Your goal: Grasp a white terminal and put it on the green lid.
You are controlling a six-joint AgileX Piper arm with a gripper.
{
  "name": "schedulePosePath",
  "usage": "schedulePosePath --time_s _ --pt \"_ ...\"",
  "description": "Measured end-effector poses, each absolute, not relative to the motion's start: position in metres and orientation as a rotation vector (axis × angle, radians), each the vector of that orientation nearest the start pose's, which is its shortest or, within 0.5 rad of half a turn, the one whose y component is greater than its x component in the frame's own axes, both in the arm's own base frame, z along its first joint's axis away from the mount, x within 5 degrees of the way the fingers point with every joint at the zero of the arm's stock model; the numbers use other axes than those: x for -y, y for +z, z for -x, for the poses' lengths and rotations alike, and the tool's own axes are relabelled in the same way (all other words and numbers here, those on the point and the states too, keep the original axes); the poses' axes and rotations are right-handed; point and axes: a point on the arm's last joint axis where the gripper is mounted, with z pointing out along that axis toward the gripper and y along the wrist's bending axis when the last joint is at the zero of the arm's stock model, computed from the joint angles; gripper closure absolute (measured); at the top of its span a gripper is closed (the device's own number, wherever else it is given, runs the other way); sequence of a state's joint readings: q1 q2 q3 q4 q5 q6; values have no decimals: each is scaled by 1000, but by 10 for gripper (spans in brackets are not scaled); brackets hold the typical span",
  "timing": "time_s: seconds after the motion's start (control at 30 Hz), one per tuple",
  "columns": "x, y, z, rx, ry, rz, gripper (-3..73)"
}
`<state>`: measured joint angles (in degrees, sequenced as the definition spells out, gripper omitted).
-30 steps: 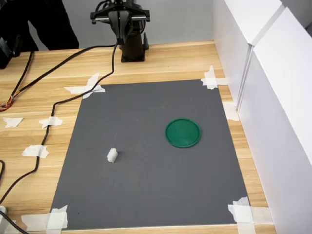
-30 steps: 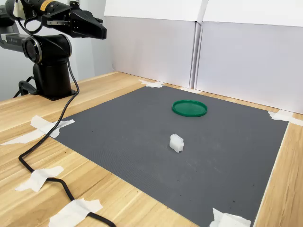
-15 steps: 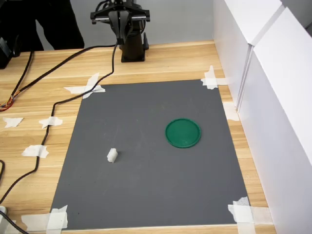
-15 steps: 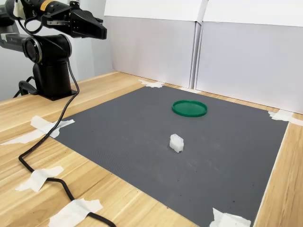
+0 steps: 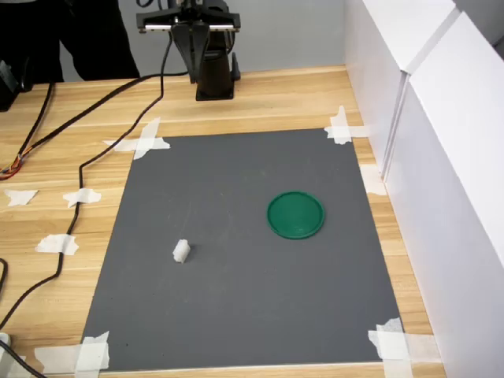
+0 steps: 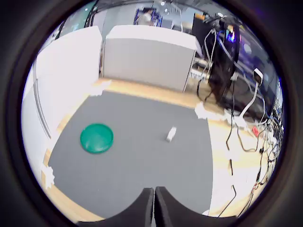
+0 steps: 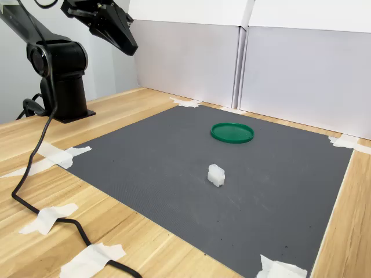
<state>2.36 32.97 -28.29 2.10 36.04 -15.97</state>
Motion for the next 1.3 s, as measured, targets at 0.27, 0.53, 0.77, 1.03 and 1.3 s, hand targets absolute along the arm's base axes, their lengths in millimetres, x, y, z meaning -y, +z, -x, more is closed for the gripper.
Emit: schedulePosePath --time_s 0.27,0.53,0.77,1.03,1.3 --pt "-11 292 -157 -2418 -25 368 711" --pt "-14 304 -202 -2540 74 420 554" --pt "1 301 -238 -2610 187 336 173" --pt "13 293 -276 -2686 84 336 -18" --pt "19 274 -319 -2757 92 267 -20"
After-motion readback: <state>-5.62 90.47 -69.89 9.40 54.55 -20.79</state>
